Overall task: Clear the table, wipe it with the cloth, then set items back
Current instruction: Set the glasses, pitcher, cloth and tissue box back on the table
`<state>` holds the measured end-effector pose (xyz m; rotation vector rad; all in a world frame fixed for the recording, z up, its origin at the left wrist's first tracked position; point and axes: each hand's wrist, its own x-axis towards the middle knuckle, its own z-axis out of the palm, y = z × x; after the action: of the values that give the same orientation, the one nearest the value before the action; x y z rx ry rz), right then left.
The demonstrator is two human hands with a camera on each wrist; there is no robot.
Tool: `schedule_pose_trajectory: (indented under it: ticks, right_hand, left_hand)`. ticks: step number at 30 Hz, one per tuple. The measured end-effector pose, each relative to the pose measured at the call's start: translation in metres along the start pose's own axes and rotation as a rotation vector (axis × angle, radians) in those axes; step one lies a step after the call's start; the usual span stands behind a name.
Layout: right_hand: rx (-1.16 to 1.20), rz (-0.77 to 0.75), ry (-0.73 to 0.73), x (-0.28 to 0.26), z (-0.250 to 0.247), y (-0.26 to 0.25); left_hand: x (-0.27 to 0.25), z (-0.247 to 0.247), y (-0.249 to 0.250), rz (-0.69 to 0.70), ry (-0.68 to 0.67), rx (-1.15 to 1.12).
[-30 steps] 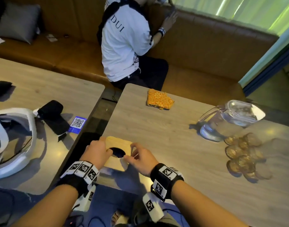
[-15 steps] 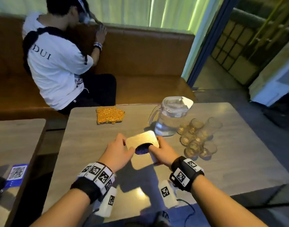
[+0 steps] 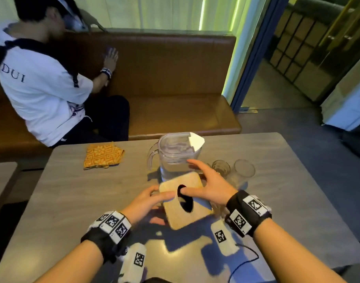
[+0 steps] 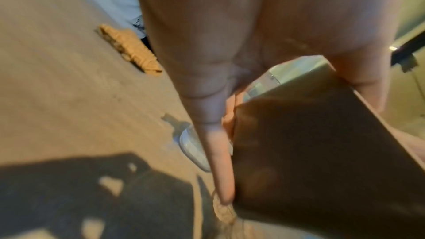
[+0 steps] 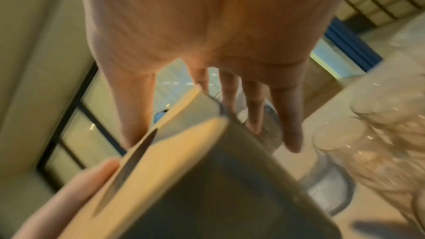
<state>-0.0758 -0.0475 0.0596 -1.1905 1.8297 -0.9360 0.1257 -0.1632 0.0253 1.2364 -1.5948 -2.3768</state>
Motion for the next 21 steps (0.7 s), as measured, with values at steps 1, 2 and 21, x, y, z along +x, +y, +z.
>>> schedule_pose_trajectory:
  ticks: [1,2,21]
  right_hand:
    - [0.111,0.051,-0.006,-0.002,-0.008,0.007]
    - [0.202,0.109,-0.033,-0.004,-0.014,0.012]
    - [-0.199,0.168,0.025,0.000,0.008,0.054]
  left_hand:
    - [0.004,0.006,-0.003,-0.014,0.028,-0.125]
    - [0.008,0.012,-0.007,-0.023,0.050,-0.242]
    - [0.046,0.035,-0.029,-0.054,0.049,-0.111]
